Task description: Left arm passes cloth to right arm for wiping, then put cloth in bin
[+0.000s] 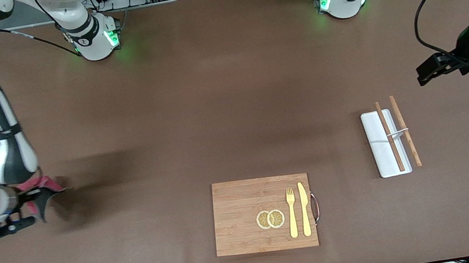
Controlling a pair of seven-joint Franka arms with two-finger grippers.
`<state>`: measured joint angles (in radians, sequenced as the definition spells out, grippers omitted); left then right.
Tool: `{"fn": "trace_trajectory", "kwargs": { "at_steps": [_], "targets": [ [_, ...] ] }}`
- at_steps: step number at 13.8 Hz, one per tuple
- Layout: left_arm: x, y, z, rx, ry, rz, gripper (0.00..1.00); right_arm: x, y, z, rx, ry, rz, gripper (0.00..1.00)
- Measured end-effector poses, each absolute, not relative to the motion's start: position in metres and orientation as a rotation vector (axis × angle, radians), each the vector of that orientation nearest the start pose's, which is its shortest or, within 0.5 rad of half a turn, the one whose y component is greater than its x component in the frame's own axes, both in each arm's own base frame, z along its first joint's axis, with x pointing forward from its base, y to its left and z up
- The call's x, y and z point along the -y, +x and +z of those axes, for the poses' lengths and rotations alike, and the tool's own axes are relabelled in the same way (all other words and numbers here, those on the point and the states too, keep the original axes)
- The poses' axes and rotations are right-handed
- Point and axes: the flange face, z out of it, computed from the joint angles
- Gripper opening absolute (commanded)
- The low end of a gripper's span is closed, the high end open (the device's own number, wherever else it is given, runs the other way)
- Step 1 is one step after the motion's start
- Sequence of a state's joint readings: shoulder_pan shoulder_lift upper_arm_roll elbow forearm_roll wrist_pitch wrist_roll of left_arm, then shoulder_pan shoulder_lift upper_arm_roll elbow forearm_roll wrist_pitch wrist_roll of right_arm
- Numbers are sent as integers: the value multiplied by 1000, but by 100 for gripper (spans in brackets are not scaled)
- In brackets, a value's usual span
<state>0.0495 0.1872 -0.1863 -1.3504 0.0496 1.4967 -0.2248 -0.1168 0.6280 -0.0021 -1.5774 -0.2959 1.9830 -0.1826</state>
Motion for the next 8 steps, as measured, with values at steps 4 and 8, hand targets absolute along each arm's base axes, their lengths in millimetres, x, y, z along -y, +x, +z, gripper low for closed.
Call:
{"fn": "trace_trajectory", "kwargs": {
  "at_steps": [4, 8],
  "targets": [
    [50, 593, 614, 110, -3101, 64, 100, -3, 657, 231, 91, -3300, 460, 0],
    [44, 578, 620, 109, -3096, 55, 100, -116, 636, 226, -203, -3187, 542, 0]
  ]
}}
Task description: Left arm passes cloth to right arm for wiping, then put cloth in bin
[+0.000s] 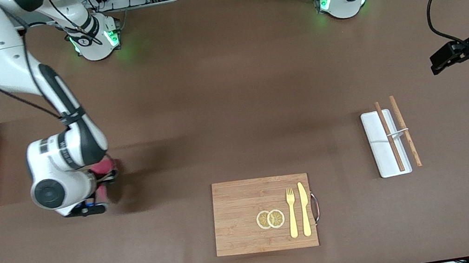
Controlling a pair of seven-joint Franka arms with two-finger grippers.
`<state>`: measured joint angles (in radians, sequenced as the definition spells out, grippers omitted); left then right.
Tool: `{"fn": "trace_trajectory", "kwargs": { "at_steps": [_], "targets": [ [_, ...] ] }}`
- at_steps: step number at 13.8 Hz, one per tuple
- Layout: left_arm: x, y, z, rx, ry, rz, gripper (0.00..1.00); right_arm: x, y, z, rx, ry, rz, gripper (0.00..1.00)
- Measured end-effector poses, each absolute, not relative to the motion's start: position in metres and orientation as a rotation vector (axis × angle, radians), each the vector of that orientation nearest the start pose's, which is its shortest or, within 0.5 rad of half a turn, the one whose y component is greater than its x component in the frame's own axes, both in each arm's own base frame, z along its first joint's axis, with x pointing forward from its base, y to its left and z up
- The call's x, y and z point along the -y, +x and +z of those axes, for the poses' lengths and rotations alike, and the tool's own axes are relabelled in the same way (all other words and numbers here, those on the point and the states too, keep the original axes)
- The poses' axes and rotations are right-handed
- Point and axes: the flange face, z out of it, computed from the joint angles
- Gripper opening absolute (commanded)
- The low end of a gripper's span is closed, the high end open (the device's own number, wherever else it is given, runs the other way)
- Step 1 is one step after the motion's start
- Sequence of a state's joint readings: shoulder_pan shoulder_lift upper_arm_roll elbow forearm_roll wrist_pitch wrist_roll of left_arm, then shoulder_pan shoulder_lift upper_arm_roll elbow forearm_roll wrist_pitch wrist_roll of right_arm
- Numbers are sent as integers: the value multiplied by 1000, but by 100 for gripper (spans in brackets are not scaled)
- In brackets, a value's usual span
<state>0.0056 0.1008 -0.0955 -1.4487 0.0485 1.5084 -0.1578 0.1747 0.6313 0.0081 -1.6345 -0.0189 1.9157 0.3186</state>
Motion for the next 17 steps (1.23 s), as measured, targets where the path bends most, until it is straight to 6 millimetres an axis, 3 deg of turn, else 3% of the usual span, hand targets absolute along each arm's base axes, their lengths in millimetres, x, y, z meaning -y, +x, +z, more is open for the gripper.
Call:
{"fn": "trace_trajectory", "kwargs": {
  "at_steps": [5, 6, 8, 10, 12, 14, 17],
  "targets": [
    [33, 571, 616, 139, -3091, 52, 100, -271, 591, 230, -500, -3040, 600, 0],
    [31, 571, 616, 144, -3091, 53, 100, -289, 584, 232, -518, -3025, 605, 0],
    [30, 571, 615, 146, -3090, 54, 100, -296, 582, 249, -528, -3014, 599, 0],
    [29, 571, 614, 145, -3090, 58, 100, -273, 592, 284, -531, -3026, 569, 0],
    [29, 571, 613, 143, -3090, 61, 100, -224, 605, 325, -446, -3089, 514, 0],
    [30, 571, 612, 141, -3090, 63, 100, -158, 618, 357, -323, -3098, 500, 0],
    [31, 571, 611, 133, -3090, 68, 100, -48, 630, 389, -120, -3099, 487, 0]
  ]
}}
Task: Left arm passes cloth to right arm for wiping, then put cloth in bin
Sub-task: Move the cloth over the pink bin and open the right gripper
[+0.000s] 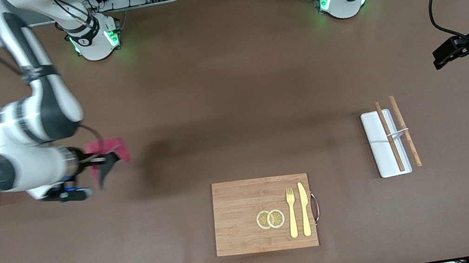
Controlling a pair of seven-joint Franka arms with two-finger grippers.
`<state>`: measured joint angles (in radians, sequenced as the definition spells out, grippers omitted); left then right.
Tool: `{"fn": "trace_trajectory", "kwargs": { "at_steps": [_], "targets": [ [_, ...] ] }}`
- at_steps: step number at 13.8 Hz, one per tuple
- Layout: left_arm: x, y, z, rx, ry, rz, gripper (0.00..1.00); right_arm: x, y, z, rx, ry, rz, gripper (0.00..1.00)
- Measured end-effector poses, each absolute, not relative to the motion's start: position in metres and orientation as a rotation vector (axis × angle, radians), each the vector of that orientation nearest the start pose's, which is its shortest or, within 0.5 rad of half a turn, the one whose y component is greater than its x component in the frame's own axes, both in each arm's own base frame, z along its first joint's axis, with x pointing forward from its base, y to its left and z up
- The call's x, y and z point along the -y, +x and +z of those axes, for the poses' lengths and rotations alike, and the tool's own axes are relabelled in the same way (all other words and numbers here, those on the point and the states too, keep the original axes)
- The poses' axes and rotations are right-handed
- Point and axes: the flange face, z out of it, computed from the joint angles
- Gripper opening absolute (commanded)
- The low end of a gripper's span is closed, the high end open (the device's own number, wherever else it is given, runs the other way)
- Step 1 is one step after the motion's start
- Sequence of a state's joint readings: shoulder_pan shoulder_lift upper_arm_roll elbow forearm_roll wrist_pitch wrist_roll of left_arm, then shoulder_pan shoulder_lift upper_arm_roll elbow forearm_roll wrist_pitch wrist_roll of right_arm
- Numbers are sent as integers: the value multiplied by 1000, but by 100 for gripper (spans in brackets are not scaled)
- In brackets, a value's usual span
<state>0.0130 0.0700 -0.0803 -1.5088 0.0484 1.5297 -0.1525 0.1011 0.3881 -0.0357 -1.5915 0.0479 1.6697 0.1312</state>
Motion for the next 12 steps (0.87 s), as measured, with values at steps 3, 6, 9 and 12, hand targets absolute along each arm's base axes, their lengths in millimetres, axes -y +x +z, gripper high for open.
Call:
{"fn": "trace_trajectory", "kwargs": {
  "at_steps": [3, 6, 9, 12],
  "targets": [
    [35, 571, 606, 121, -3090, 81, 100, 48, 628, 416, 99, -3076, 440, 0],
    [38, 571, 604, 123, -3114, 91, 100, 167, 611, 431, 342, -3029, 373, 0],
    [39, 572, 603, 128, -3136, 90, 100, 274, 583, 440, 508, -3065, 323, 0],
    [38, 574, 604, 129, -3138, 68, 100, 359, 568, 431, 718, -3130, 168, 0]
  ]
}}
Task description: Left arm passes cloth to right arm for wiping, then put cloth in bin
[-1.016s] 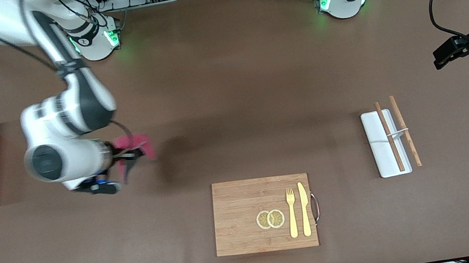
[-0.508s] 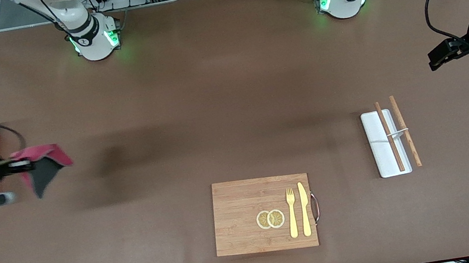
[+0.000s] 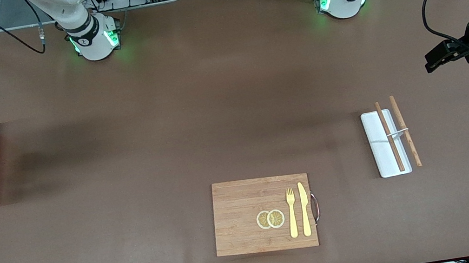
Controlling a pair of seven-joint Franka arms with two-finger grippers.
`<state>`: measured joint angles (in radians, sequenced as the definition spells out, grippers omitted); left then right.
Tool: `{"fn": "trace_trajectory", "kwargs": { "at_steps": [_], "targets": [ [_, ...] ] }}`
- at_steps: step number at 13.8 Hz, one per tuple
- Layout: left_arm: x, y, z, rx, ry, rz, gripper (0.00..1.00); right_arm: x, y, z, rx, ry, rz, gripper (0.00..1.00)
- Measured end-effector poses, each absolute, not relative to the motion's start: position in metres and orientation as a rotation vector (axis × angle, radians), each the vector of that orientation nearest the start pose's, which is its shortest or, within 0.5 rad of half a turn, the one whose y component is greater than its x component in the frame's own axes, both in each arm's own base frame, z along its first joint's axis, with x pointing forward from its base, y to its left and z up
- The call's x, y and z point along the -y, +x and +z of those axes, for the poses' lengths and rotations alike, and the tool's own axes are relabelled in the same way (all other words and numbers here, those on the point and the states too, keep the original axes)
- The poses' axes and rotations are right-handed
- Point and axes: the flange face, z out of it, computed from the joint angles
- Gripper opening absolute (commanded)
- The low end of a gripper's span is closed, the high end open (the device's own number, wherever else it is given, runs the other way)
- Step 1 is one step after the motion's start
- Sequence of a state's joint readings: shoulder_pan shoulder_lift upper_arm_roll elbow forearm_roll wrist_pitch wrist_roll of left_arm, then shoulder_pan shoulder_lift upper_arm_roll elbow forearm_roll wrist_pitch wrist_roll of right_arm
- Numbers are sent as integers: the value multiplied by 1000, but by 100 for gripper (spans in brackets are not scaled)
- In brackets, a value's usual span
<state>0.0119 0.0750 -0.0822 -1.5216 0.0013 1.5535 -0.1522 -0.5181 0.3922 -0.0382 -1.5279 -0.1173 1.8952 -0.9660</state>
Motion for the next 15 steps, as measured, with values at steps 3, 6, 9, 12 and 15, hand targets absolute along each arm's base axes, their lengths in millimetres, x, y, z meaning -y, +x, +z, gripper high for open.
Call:
{"fn": "trace_trajectory", "kwargs": {
  "at_steps": [3, 6, 9, 12, 15],
  "targets": [
    [39, 574, 604, 128, -3139, 66, 100, 421, 556, 400, 825, -3158, 98, 0],
    [39, 574, 604, 127, -3139, 65, 100, 469, 549, 374, 908, -3153, 95, 0],
    [39, 574, 604, 127, -3139, 64, 100, 501, 529, 342, 880, -3123, 136, 38],
    [39, 574, 603, 127, -3139, 65, 100, 508, 521, 299, 845, -3073, 183, 100],
    [40, 574, 603, 126, -3139, 65, 100, 512, 513, 280, 797, -3036, 192, 100]
  ]
}}
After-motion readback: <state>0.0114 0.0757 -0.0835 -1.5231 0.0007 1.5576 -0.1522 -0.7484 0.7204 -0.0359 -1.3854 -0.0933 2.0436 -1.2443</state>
